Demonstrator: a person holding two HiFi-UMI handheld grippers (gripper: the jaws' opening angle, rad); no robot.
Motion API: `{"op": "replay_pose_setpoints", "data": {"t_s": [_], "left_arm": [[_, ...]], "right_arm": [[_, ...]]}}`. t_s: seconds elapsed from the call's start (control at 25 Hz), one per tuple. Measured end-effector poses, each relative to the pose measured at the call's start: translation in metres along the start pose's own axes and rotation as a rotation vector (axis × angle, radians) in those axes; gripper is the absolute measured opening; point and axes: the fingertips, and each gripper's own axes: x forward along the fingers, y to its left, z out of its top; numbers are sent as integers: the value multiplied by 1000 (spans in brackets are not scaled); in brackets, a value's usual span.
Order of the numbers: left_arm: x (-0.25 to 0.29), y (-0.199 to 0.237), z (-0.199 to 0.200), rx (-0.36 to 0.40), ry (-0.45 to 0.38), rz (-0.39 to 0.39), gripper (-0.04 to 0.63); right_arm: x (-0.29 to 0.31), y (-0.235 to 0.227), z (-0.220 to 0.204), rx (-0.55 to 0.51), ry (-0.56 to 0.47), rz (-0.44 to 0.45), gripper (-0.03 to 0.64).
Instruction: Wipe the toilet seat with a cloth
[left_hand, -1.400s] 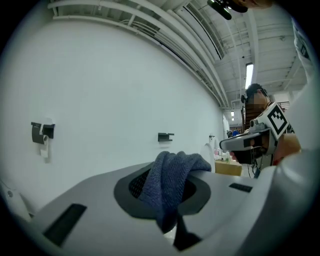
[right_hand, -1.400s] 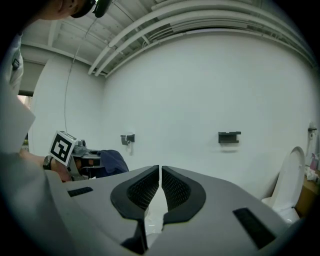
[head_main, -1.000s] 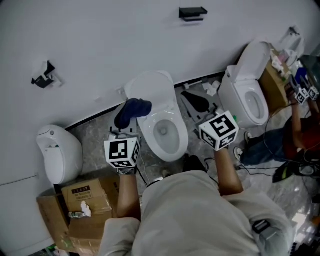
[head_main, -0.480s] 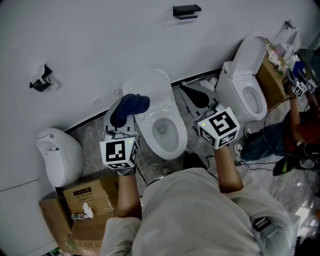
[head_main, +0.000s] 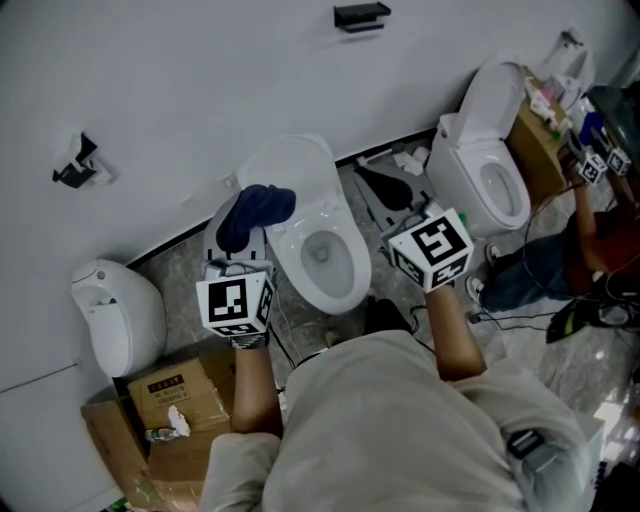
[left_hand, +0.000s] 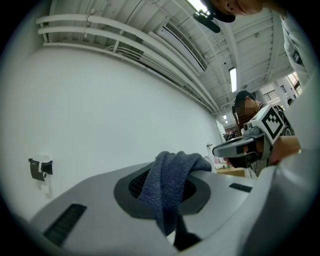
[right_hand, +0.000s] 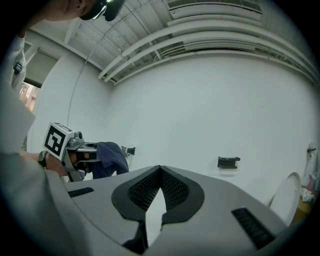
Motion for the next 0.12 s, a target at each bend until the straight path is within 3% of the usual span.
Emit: {"op": "replay_pose_setpoints", "data": {"t_s": [0.12], "left_arm": [[2,7,1,5,-1,0,34]], "right_arm": [[7,0,5,-13,-11,-9,28]]}}
